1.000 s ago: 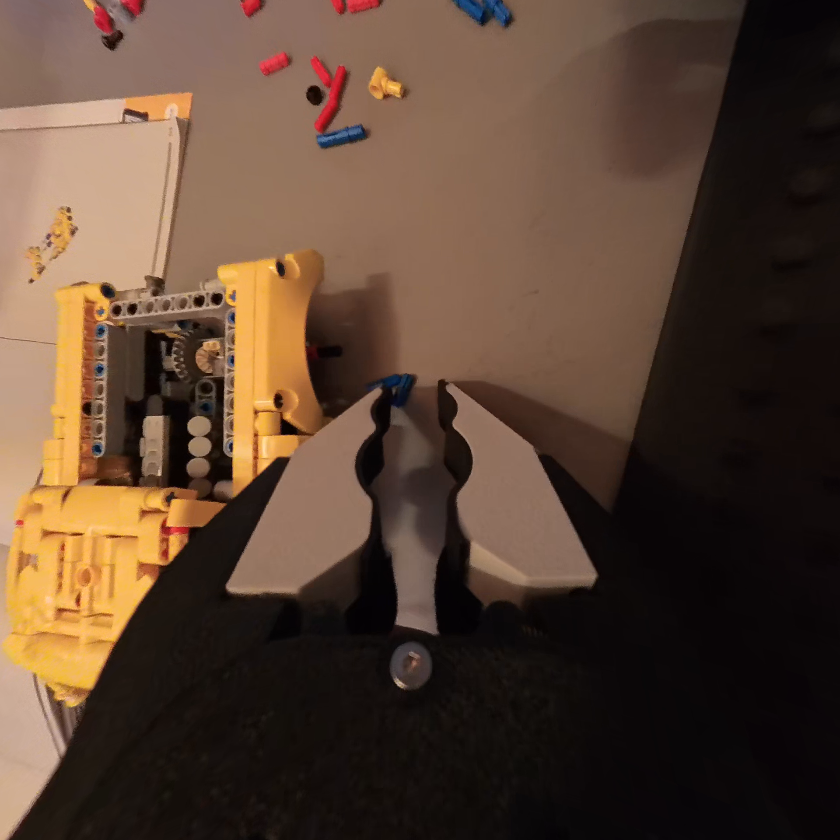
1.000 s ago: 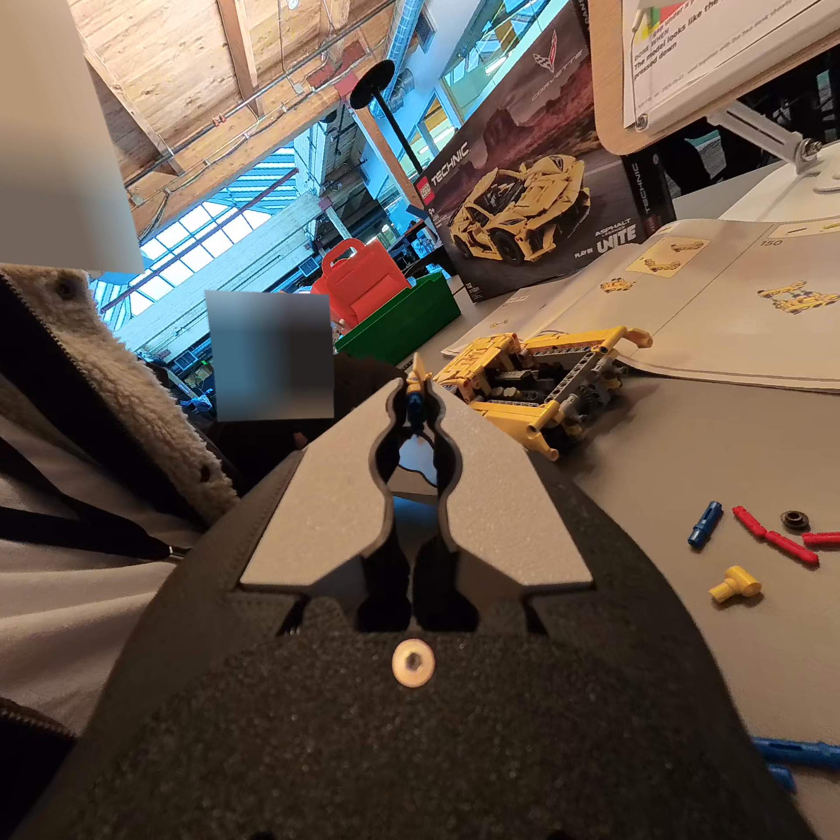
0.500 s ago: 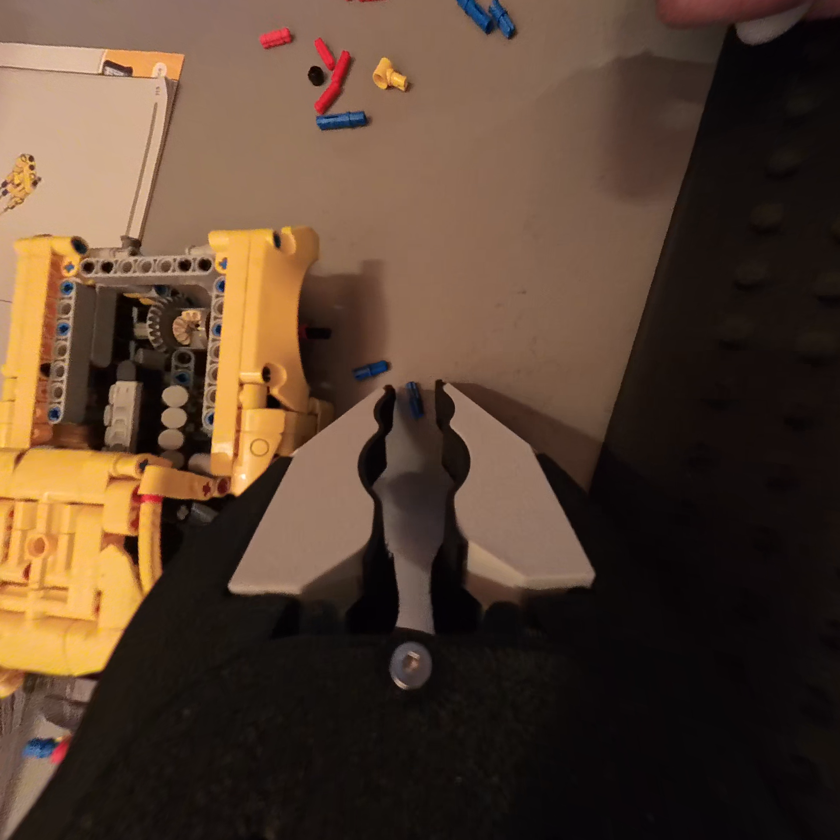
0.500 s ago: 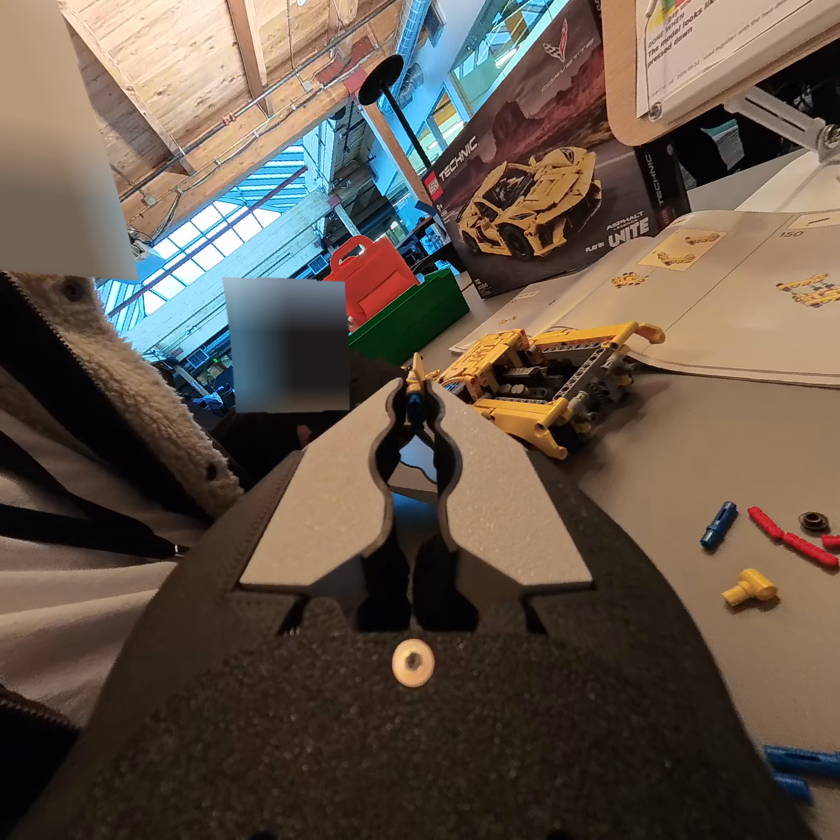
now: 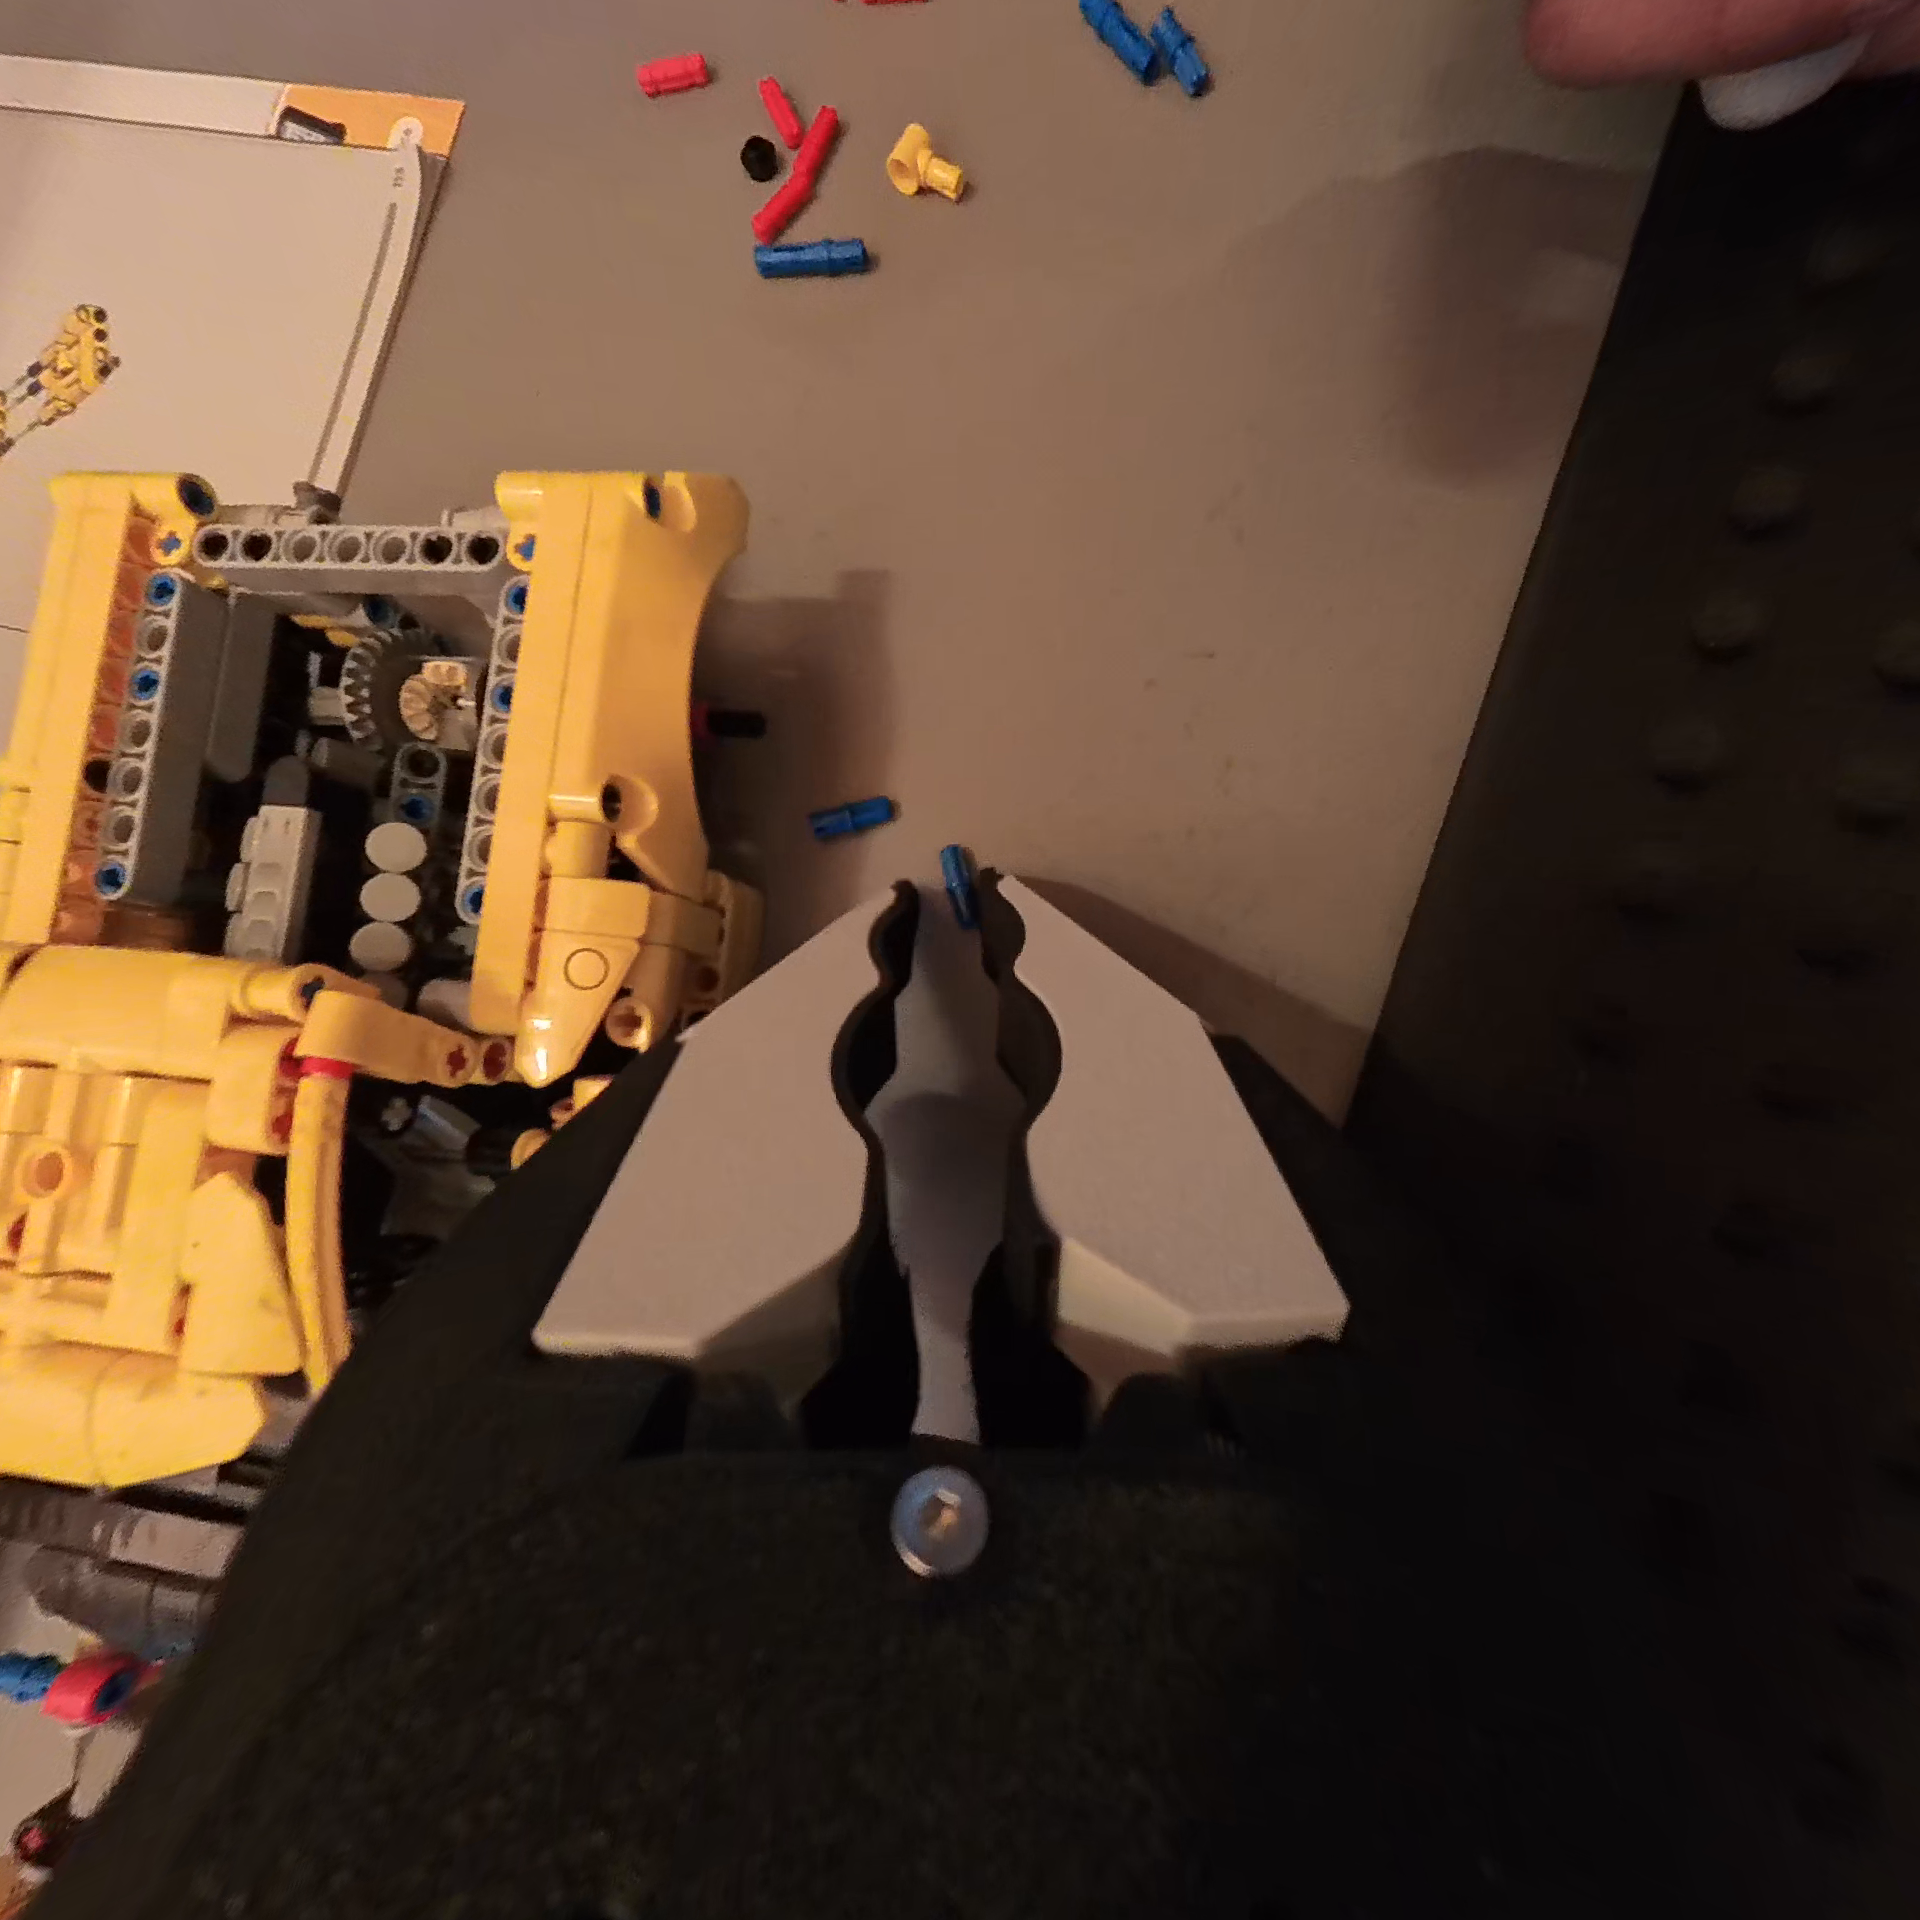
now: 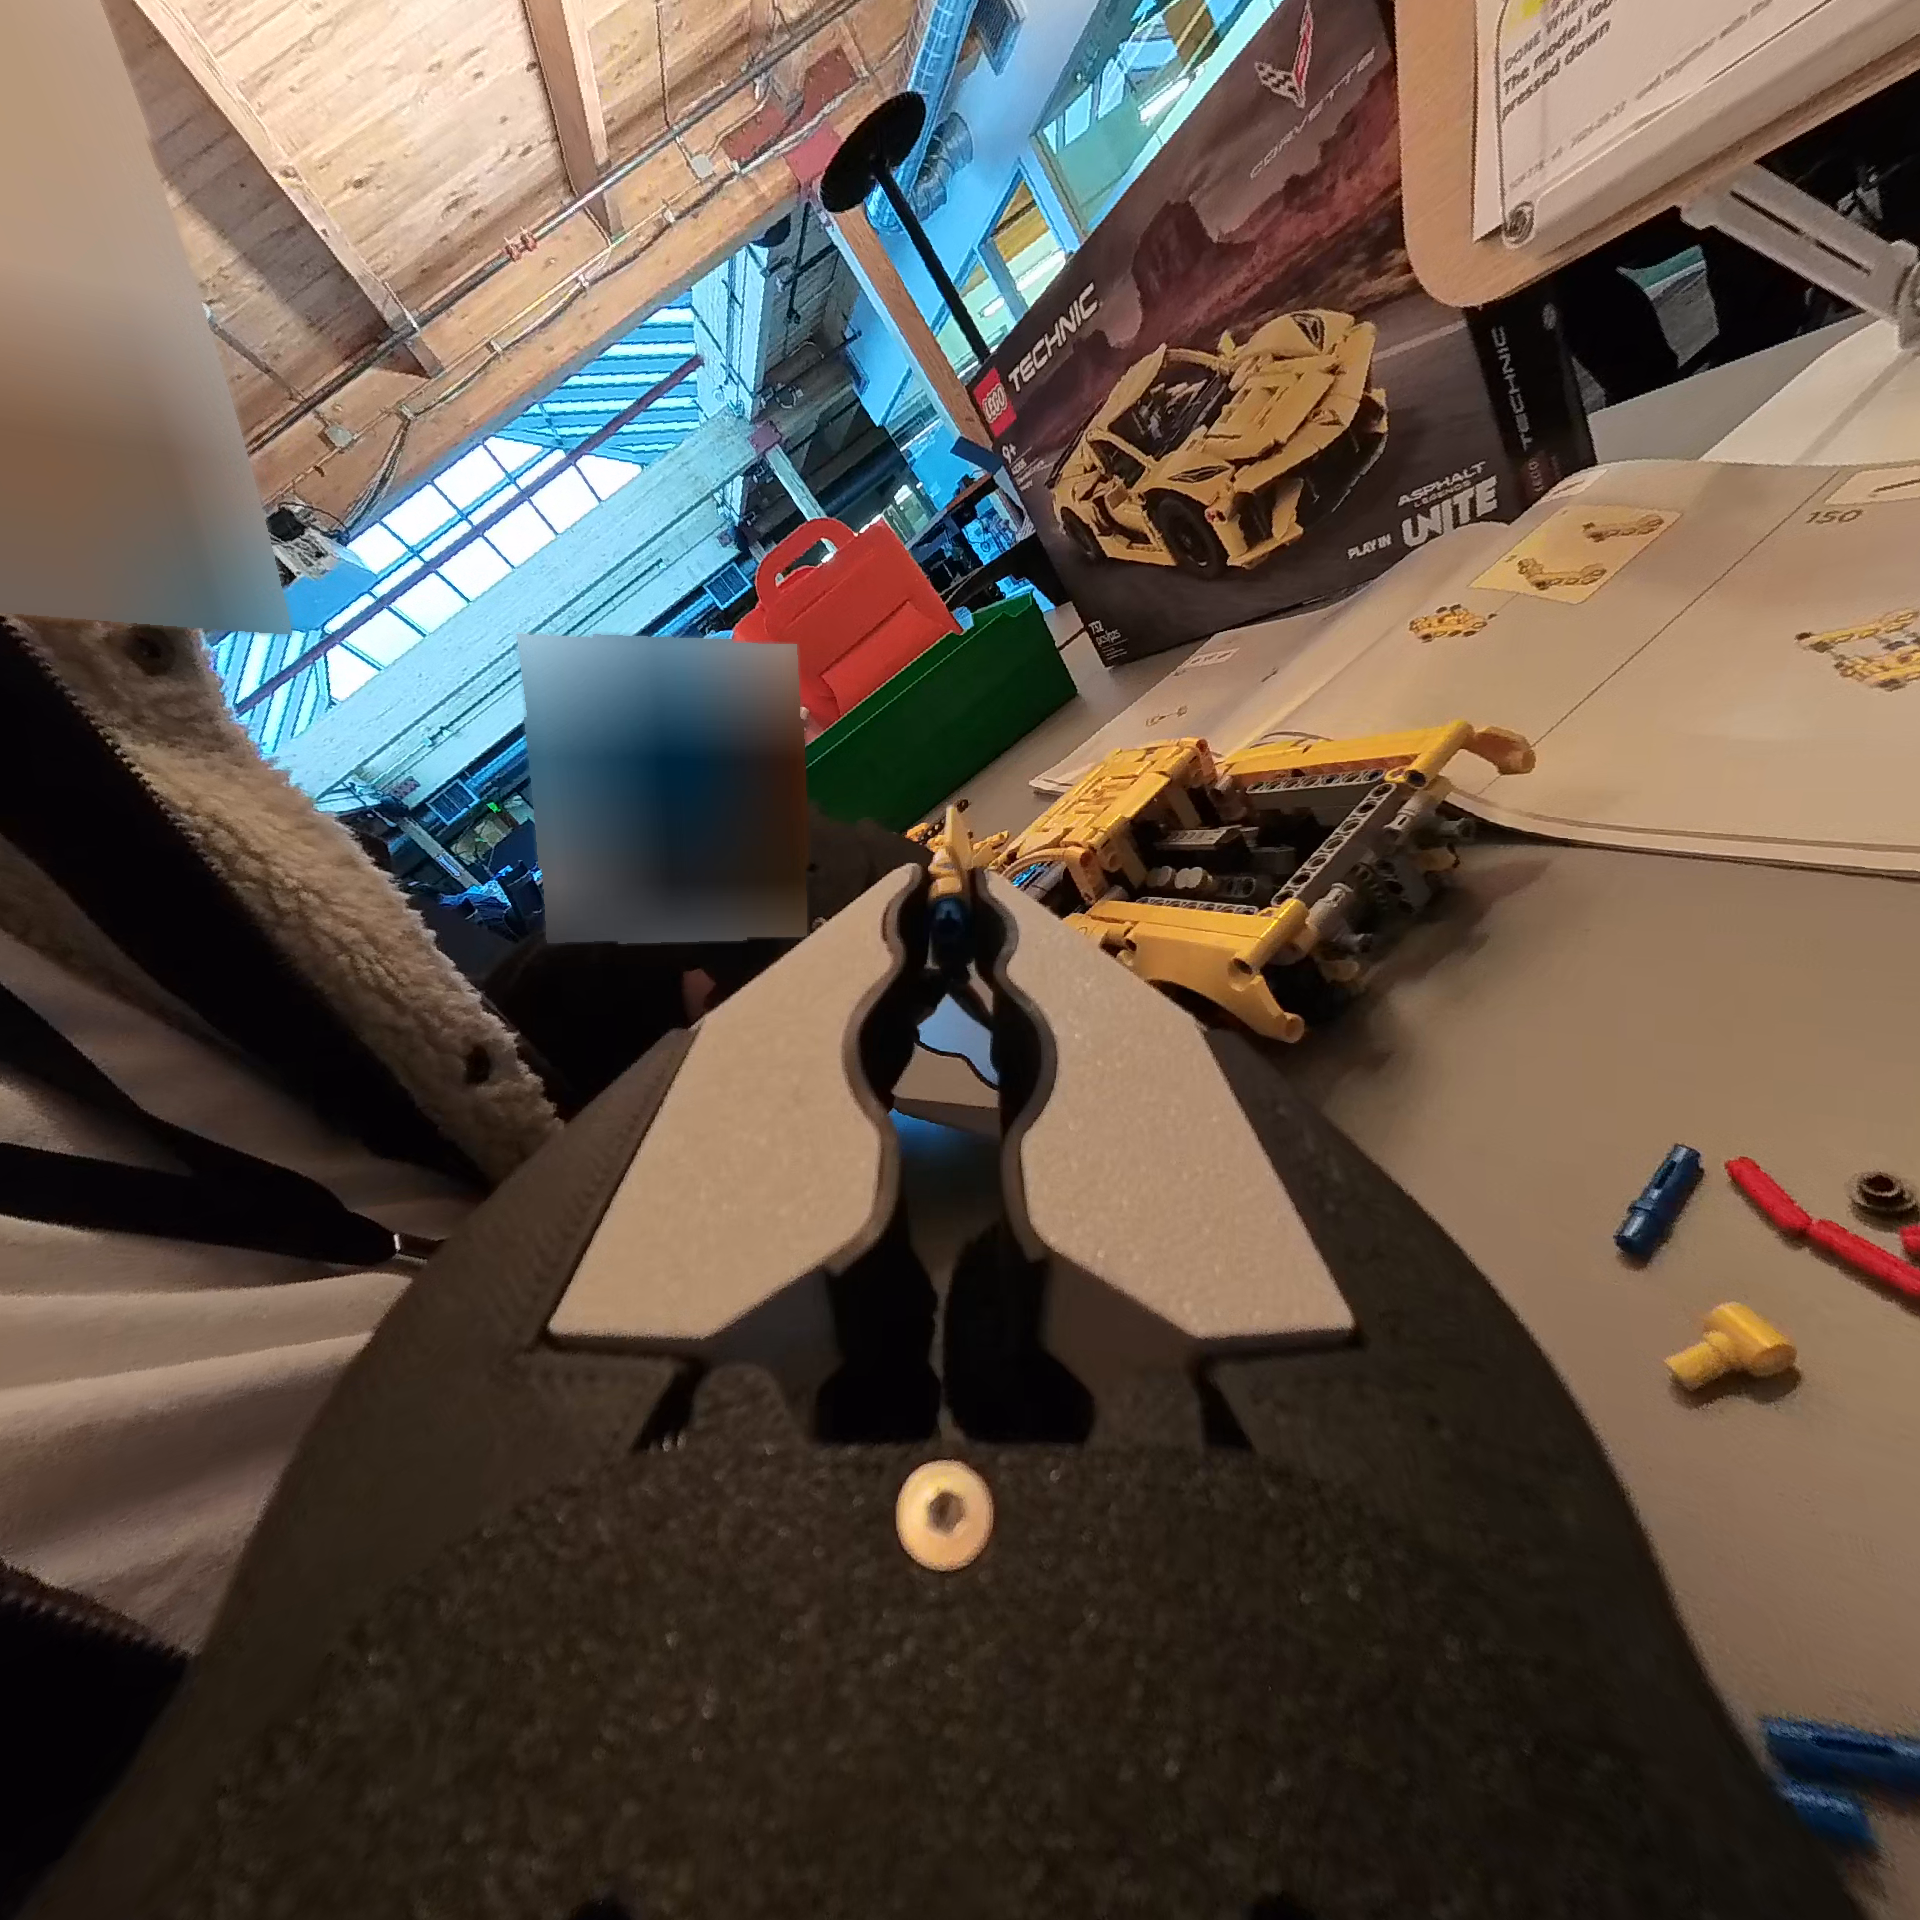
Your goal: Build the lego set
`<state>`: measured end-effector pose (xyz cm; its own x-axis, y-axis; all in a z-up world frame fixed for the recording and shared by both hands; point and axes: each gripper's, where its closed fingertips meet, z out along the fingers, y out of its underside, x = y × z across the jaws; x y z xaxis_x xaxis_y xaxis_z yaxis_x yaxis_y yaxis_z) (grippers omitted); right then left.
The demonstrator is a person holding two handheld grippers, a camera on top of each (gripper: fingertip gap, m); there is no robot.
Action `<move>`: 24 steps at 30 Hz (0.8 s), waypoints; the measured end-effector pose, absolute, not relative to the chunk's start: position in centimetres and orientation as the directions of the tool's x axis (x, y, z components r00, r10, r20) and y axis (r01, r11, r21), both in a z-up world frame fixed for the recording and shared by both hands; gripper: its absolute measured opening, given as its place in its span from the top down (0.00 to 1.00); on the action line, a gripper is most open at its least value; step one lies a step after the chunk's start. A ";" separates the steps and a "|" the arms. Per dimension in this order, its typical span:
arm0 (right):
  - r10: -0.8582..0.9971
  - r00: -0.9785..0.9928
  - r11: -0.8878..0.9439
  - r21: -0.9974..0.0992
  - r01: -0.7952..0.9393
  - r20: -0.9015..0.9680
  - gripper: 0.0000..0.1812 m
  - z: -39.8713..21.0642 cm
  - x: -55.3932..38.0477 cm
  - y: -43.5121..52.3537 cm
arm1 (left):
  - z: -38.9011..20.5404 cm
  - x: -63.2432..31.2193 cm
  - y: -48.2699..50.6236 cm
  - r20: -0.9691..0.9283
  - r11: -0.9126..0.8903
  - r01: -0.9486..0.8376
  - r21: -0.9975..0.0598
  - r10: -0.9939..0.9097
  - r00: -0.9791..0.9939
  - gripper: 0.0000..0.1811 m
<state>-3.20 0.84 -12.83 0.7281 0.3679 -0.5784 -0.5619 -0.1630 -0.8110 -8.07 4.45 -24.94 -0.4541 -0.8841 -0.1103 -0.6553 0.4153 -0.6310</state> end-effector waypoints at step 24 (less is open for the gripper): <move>0.449 0.328 -0.537 -0.545 -0.644 -0.831 0.97 -14.0 -9.7 2.7 | -14.3 -10.2 2.9 -0.237 0.526 -0.322 -0.787 -0.740 -0.629 0.98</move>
